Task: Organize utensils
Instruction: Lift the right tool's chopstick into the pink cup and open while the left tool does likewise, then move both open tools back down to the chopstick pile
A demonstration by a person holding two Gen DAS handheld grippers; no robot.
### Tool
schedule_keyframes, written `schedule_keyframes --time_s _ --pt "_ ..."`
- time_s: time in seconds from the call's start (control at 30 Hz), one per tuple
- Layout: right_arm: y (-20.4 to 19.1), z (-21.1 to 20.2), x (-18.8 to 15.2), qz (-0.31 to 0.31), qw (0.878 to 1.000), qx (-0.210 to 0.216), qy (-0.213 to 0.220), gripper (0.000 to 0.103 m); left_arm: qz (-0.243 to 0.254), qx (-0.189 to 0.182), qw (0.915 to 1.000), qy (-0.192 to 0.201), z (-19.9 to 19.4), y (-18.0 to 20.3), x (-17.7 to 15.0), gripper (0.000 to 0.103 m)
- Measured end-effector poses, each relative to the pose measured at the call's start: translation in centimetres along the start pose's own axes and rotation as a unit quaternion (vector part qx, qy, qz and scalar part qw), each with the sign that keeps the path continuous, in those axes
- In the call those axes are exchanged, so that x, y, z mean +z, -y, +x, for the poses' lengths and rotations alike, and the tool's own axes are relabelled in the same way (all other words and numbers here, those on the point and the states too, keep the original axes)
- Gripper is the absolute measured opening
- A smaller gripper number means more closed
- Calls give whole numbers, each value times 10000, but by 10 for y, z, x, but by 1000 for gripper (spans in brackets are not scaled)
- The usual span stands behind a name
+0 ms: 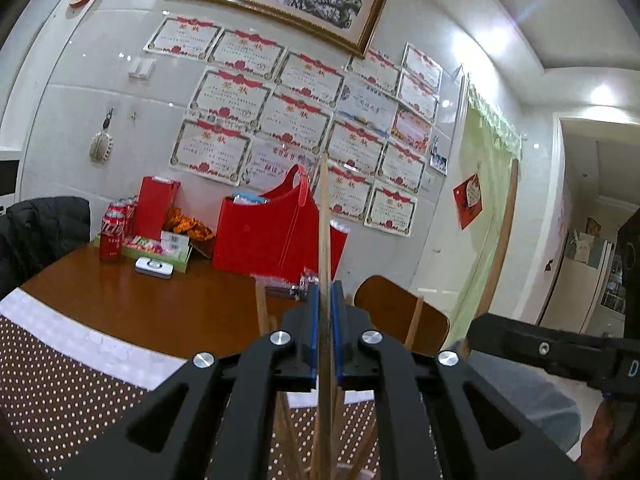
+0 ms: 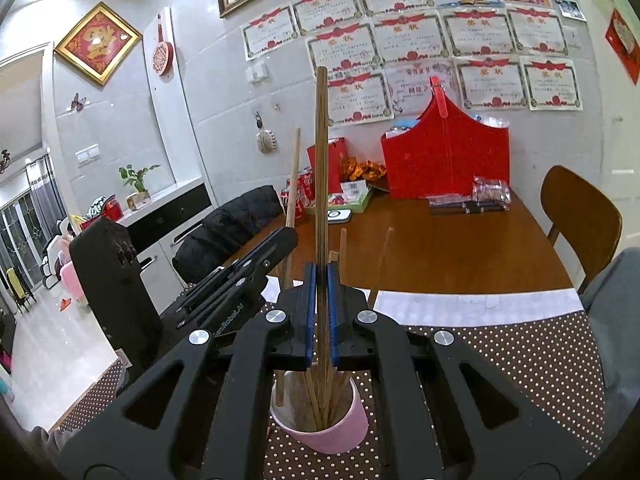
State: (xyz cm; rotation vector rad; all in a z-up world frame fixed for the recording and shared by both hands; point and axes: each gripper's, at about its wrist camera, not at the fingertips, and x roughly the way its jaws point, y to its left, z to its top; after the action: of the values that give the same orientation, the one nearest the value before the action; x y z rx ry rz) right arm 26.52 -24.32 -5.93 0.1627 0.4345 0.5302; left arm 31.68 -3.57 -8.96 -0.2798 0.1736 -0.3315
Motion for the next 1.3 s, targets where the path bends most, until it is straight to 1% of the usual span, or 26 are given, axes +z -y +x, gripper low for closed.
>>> schedule_keyframes --time_s 0.03,0.1,0.13,0.17,0.2,0.23,0.27,0.33,0.37,0.47,0.63,0.8,1.0,1.17,1.3 --pt "2 1 -1 44 10000 -3 -18 6 -6 -1 10000 -50 0 -1 -1 7" --pt "7 2 -2 207 9998 -5 -53 10 -10 45 9999 -149 -4 -2 -4 17" --pt "11 1 -4 328 9994 -39 -50 29 8 107 9998 -187 -8 -3 -4 36" --pt "14 -1 -4 397 9992 -71 -28 74 24 155 9997 -192 -11 -3 -3 50" --pt "18 -6 -5 516 9985 -146 70 87 49 200 9996 -178 -16 -3 -3 54" --pt "20 -10 -6 574 9981 -166 176 89 91 223 9996 -167 -22 -3 -1 61" --pt "21 -16 -7 634 9975 -171 268 89 137 250 9994 -178 -27 -2 0 66" --pt "25 -22 -7 723 9966 -229 308 91 241 299 9990 -222 -36 0 4 71" --pt "26 -26 -8 780 9960 -296 321 95 316 331 9986 -258 -43 2 6 72" --pt "27 -36 -12 880 9945 -451 331 97 438 477 9971 -389 -59 5 10 75" --pt "23 -50 -26 920 9941 -539 209 97 558 683 9942 -621 -90 8 10 75" --pt "16 -69 -48 999 9936 -511 128 97 693 909 9894 -893 -117 13 -3 75" --pt "14 -82 -80 1158 9921 -477 -93 97 974 1230 9790 -1302 -147 21 -29 75" --pt "10 -87 -106 1165 9908 -557 -406 97 750 1356 9737 -1669 -168 10 -55 75" --pt "5 -88 -127 1096 9896 -601 -707 97 613 1520 9653 -2030 -178 -1 -76 75"
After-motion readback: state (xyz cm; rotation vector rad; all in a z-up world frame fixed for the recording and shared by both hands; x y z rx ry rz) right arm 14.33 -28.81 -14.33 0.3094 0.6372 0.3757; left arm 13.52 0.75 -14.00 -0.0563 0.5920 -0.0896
